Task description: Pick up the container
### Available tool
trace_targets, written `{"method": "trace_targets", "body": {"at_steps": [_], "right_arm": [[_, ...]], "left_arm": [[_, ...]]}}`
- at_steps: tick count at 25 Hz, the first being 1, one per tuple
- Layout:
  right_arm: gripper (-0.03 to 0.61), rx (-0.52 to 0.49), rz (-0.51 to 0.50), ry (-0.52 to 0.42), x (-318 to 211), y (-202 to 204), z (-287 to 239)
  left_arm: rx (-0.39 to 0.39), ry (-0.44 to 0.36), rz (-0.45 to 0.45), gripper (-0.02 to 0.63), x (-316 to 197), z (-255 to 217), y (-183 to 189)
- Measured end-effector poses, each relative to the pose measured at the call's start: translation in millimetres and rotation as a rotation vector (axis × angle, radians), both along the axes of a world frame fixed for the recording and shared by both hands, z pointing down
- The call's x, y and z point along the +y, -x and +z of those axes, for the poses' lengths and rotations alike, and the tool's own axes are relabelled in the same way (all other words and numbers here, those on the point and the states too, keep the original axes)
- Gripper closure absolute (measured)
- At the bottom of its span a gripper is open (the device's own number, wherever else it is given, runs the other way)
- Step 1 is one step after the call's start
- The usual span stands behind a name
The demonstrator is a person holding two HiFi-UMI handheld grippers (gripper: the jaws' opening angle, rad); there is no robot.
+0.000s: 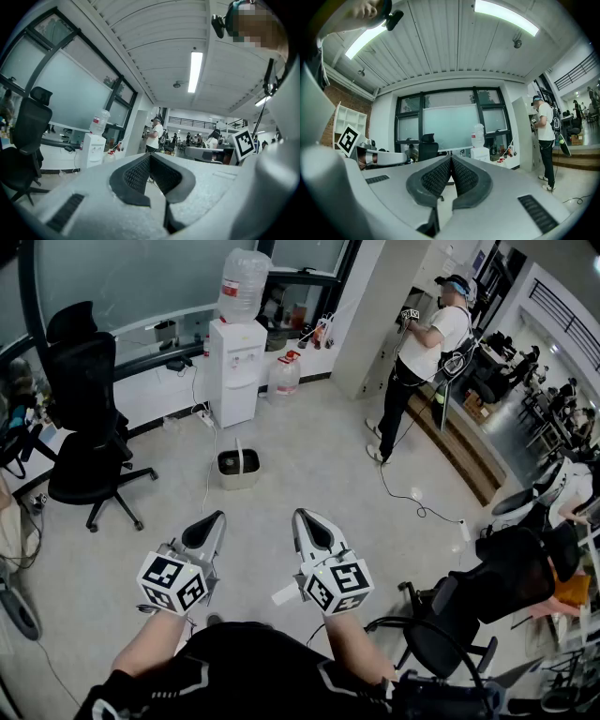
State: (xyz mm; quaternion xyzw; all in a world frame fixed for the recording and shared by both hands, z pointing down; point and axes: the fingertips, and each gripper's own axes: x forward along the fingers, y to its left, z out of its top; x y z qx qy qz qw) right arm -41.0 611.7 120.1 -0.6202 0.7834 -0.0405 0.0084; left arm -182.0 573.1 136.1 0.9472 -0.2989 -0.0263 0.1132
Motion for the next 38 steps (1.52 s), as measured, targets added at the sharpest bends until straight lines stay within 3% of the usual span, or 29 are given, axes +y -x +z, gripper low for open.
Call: {"method": "trace_targets", "body": {"at_steps": [27, 38], "right_arm": [[0.569, -0.012, 0.006, 0.001, -11, 4, 3], [0.569, -0.002, 0.029, 0.017, -23, 25, 6]], "left_arm": [[-0.010, 0.006, 0.013, 0.606, -11, 5, 0], [0.011, 0.011, 0.037, 0.606, -29, 7, 21]]}}
